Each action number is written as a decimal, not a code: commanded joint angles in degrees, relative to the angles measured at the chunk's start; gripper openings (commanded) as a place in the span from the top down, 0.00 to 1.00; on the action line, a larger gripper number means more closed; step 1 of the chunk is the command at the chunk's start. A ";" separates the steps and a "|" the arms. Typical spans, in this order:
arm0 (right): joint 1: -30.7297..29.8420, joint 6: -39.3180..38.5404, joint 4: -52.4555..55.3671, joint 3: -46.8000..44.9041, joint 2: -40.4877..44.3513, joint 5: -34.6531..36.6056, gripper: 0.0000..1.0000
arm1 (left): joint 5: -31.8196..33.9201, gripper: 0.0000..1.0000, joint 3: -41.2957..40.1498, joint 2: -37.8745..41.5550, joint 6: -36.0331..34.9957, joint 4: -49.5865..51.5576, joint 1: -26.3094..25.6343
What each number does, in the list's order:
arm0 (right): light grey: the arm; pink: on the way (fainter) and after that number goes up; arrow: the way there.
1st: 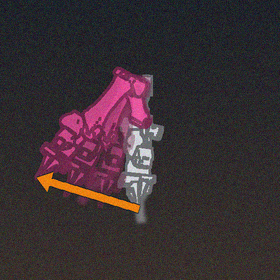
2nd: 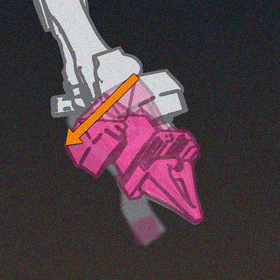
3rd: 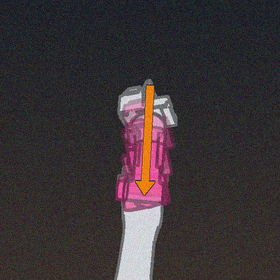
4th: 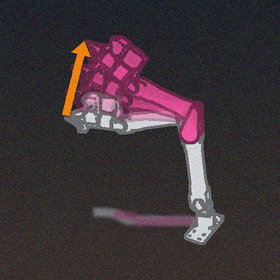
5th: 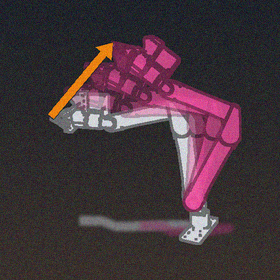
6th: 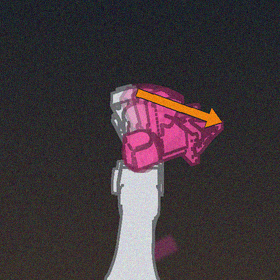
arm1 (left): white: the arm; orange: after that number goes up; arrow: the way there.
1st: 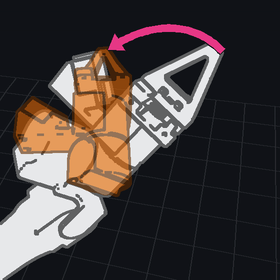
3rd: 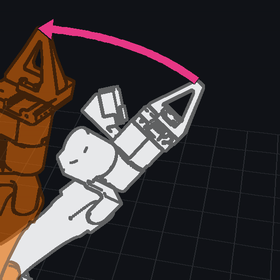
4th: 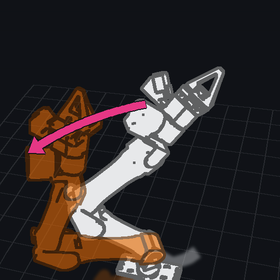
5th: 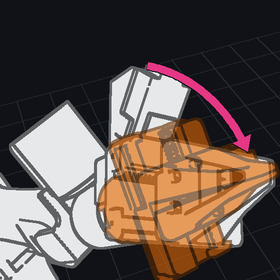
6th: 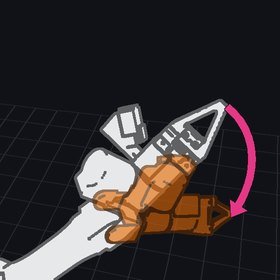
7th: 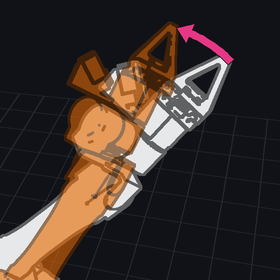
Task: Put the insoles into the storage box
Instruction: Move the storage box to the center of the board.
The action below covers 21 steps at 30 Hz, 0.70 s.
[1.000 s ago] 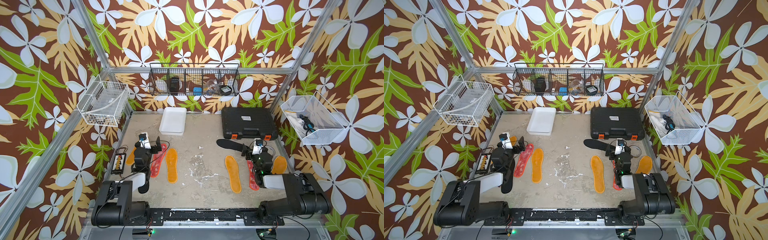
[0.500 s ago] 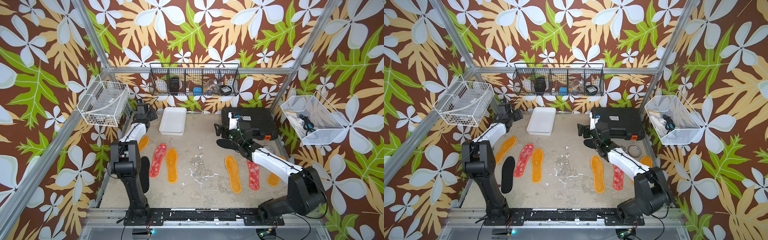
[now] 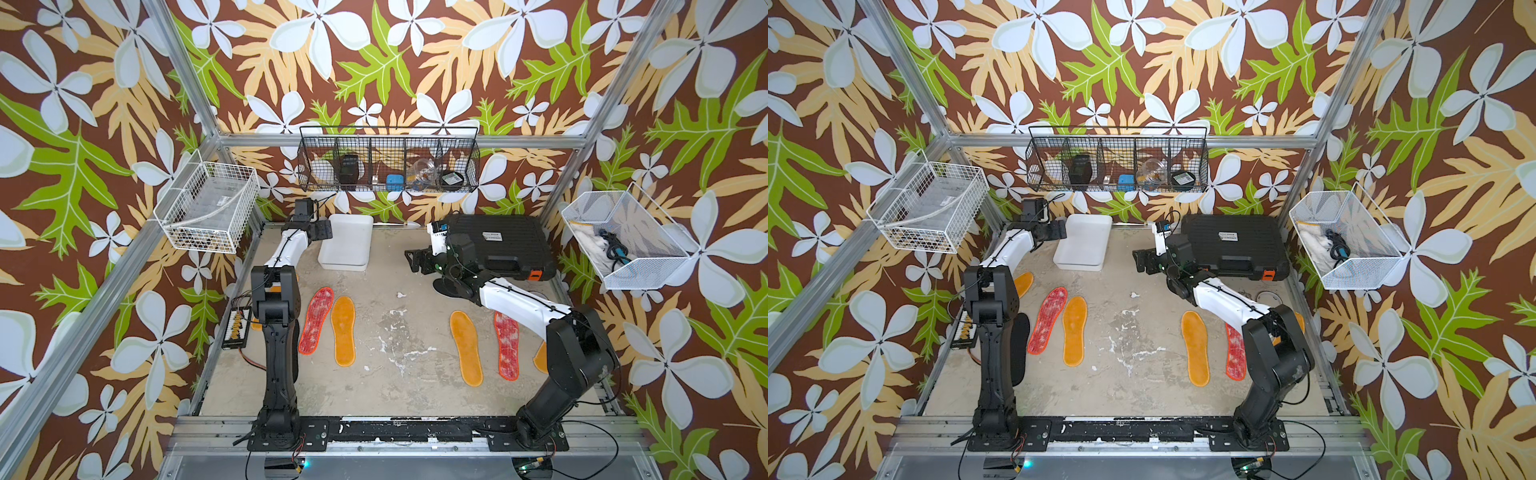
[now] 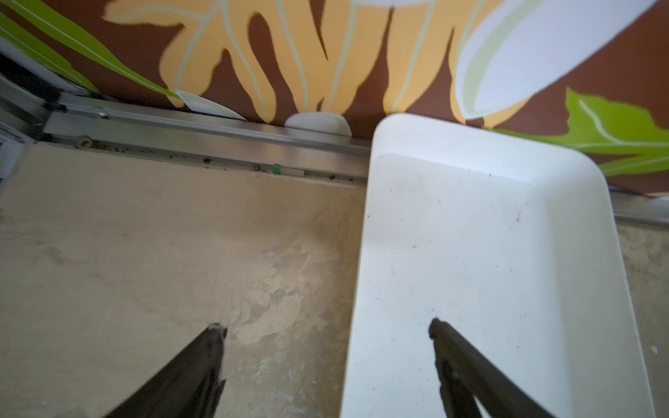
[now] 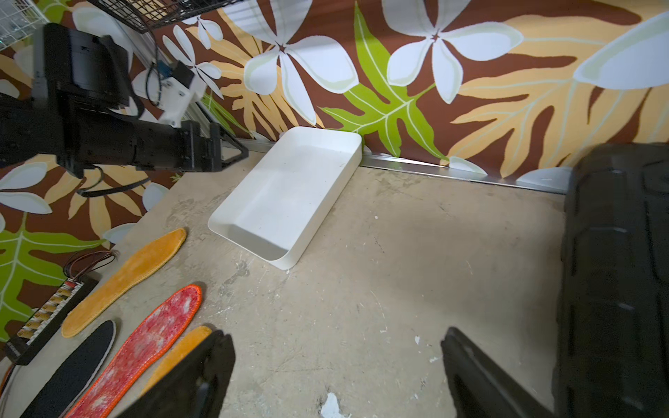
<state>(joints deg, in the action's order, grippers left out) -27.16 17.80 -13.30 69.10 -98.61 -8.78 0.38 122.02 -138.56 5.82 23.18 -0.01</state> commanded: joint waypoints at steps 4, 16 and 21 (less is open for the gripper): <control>-0.29 0.20 1.94 0.90 0.41 0.30 0.07 | -1.01 0.18 -0.99 -1.24 -0.99 1.73 -1.44; -0.26 0.37 2.94 -4.17 6.45 1.93 0.07 | 0.39 0.42 -1.95 -2.41 -0.38 2.31 -2.78; -0.26 0.27 3.46 -5.61 8.46 2.44 0.07 | 1.63 0.53 -3.14 -2.34 -0.42 2.40 -3.10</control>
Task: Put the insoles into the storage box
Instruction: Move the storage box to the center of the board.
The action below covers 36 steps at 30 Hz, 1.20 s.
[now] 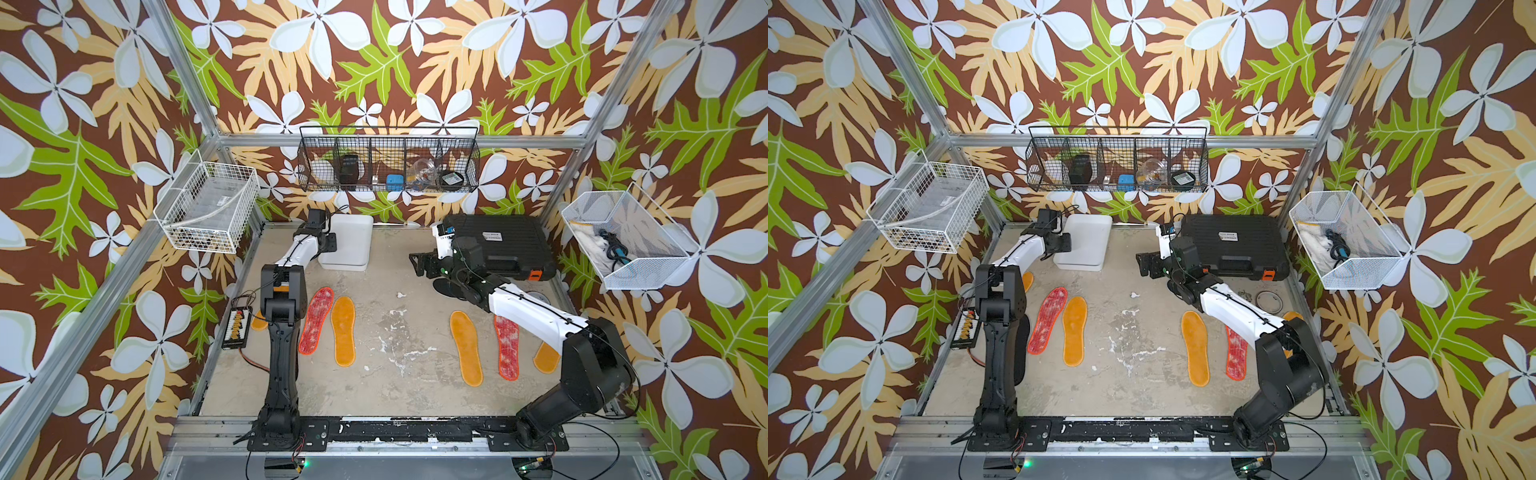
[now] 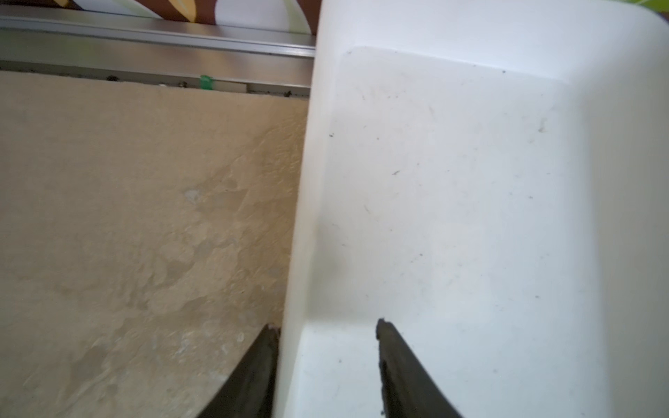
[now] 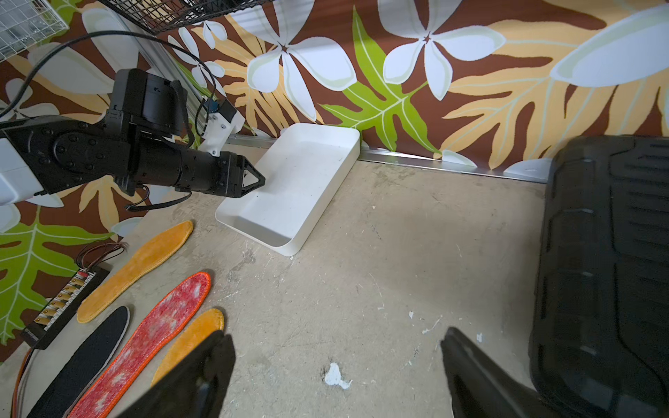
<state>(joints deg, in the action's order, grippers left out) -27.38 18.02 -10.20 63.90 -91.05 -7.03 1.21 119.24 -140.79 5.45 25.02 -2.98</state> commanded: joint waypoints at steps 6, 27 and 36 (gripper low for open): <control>-0.05 -0.09 0.53 -2.48 2.96 1.14 0.06 | 4.15 0.49 -1.83 0.07 0.00 0.43 -0.27; -0.09 -2.15 3.67 -5.66 8.59 5.51 0.05 | 4.70 0.48 7.17 -6.54 -1.73 6.54 -0.76; -0.06 -1.28 4.56 -5.36 9.31 6.24 0.05 | 6.04 1.00 -4.27 4.86 3.77 4.20 -2.31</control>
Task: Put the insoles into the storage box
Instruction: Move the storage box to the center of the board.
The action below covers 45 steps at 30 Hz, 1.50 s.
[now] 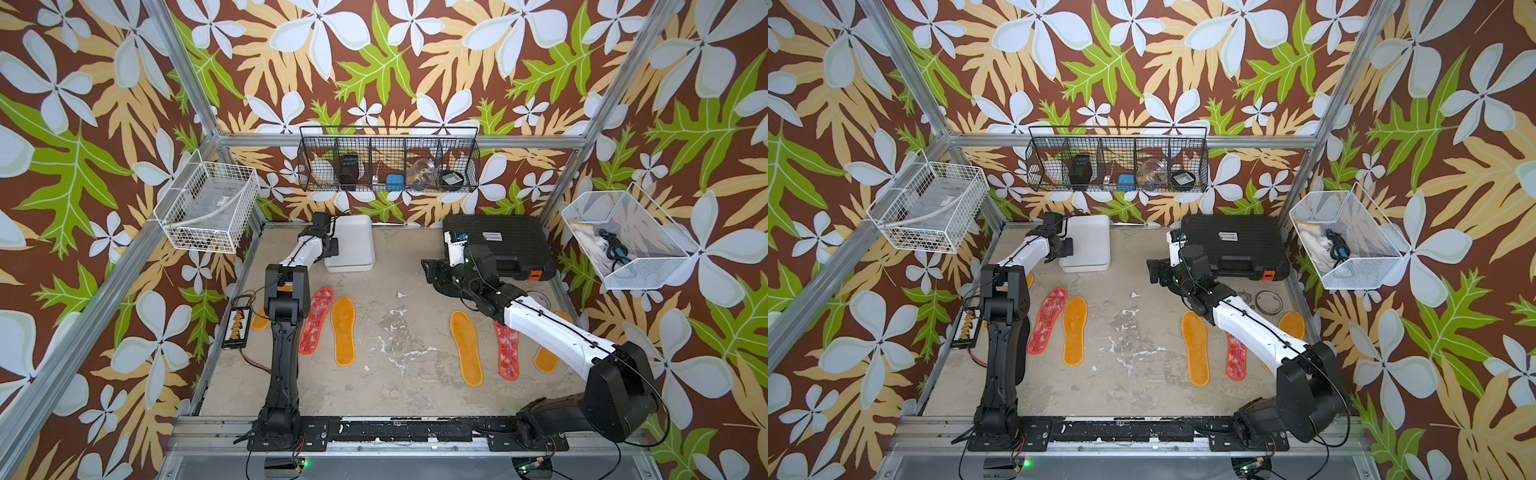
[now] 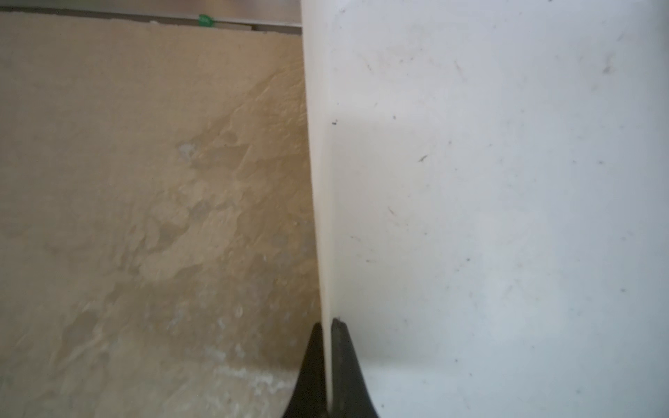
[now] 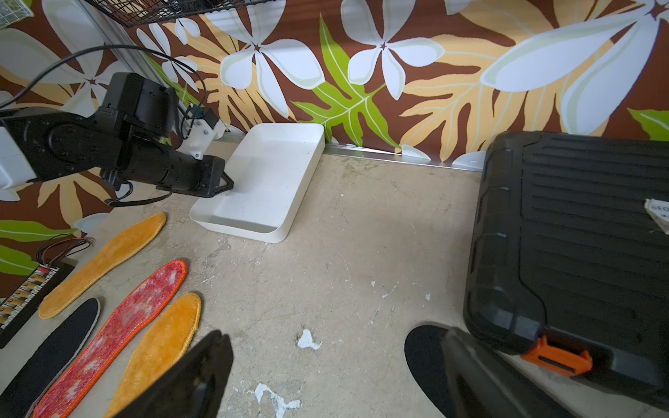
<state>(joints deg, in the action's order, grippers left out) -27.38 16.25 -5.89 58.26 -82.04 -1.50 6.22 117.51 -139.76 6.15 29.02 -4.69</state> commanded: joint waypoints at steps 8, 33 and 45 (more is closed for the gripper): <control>-0.05 1.42 4.65 -0.97 2.66 5.99 0.04 | 1.26 1.00 -25.78 24.05 11.35 -5.46 -7.86; -0.11 8.18 9.85 -26.19 27.48 12.02 0.04 | 8.47 1.00 -72.39 53.94 42.58 -15.58 -41.98; -0.05 6.78 8.01 -26.05 23.62 10.93 0.04 | 12.41 0.85 -74.00 51.30 36.89 -13.28 -42.33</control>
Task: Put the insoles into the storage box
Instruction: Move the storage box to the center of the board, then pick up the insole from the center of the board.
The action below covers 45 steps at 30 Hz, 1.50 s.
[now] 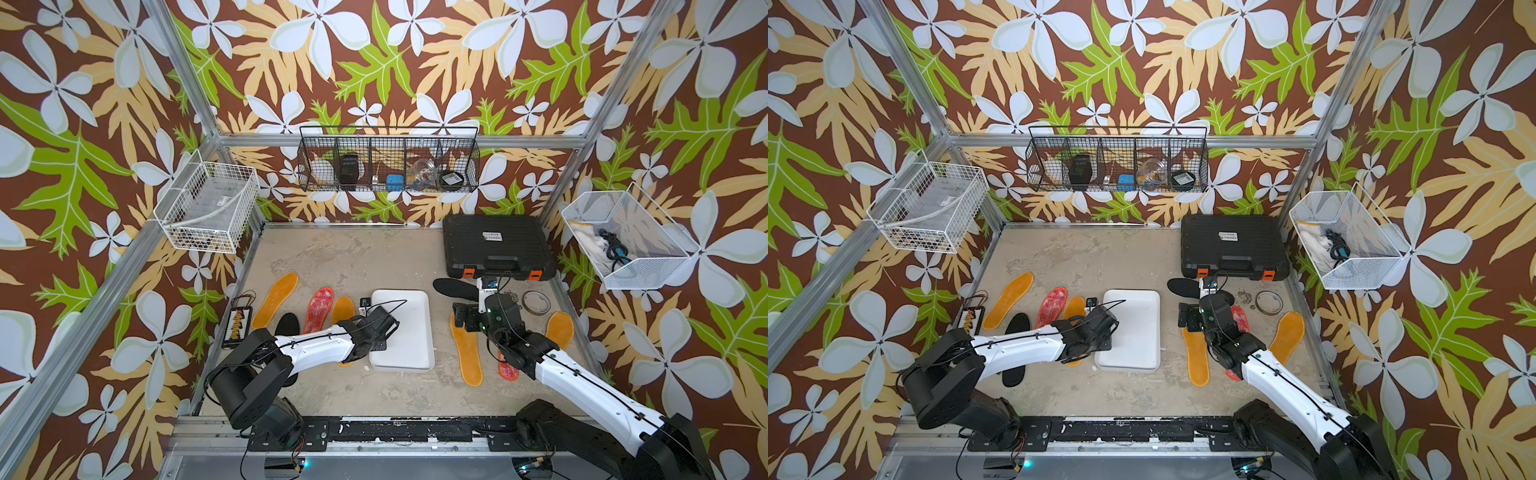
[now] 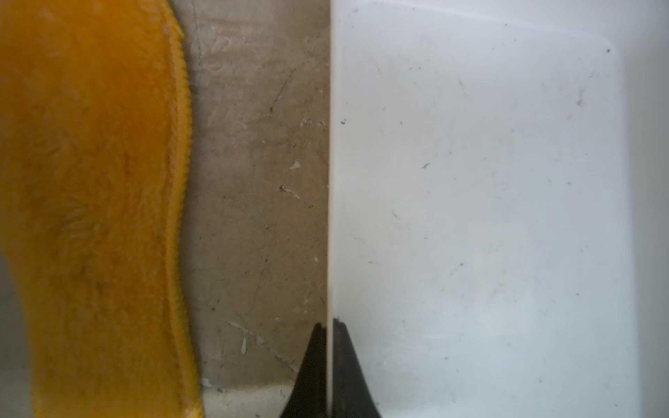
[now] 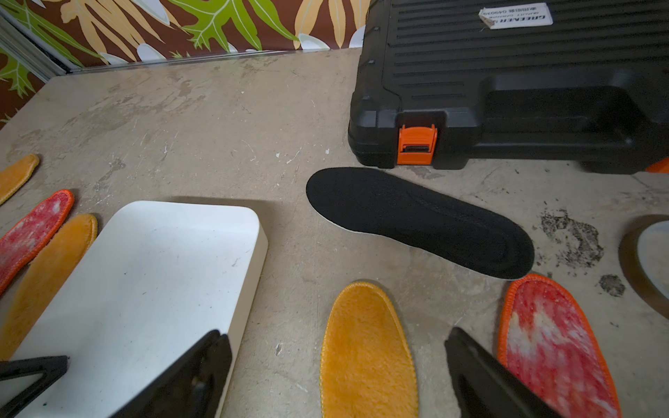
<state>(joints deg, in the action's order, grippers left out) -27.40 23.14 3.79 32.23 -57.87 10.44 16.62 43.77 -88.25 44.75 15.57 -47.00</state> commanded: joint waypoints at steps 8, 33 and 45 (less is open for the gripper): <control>-0.06 0.06 -1.82 -0.70 -0.59 -2.41 0.03 | 2.53 0.58 1.51 0.04 -3.97 1.35 -0.02; -9.79 -4.55 -3.10 0.85 0.08 -13.36 0.00 | -5.74 0.11 -1.93 12.92 -14.22 6.41 20.28; -26.38 -10.13 -5.99 4.99 -7.78 -8.37 0.00 | -6.17 0.08 -2.04 2.55 -13.21 3.57 19.85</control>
<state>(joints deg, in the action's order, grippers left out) -53.34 13.78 -0.45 36.45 -64.18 -0.21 11.07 41.30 -84.05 31.42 20.27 -26.83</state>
